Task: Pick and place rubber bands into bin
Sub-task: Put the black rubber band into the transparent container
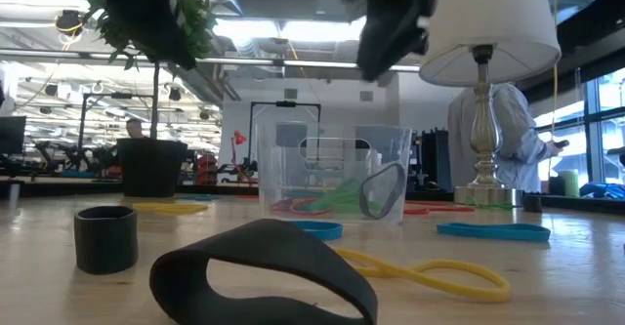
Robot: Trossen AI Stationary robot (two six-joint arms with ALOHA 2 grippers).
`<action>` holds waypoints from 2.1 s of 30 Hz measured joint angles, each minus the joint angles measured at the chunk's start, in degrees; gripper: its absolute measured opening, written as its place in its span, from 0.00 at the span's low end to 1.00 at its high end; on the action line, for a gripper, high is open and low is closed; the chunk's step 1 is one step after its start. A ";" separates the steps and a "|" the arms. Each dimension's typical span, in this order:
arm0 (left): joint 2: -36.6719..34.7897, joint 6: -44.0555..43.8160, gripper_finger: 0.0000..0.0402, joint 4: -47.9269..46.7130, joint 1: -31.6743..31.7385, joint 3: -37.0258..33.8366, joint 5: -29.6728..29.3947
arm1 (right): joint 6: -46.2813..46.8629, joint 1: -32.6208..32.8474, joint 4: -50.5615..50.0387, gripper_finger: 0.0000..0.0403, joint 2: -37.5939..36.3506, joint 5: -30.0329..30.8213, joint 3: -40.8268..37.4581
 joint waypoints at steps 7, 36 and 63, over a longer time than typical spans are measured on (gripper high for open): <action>1.72 0.26 0.01 2.90 -2.09 2.19 1.79 | 8.82 3.61 10.24 0.20 -19.70 1.96 -22.30; 42.04 5.92 0.28 -13.47 -12.43 34.82 12.27 | 20.36 14.10 20.59 0.13 -48.09 1.88 -53.71; 51.64 6.33 0.05 -13.77 -13.14 34.82 16.64 | 19.61 14.10 20.48 0.13 -48.07 1.86 -53.71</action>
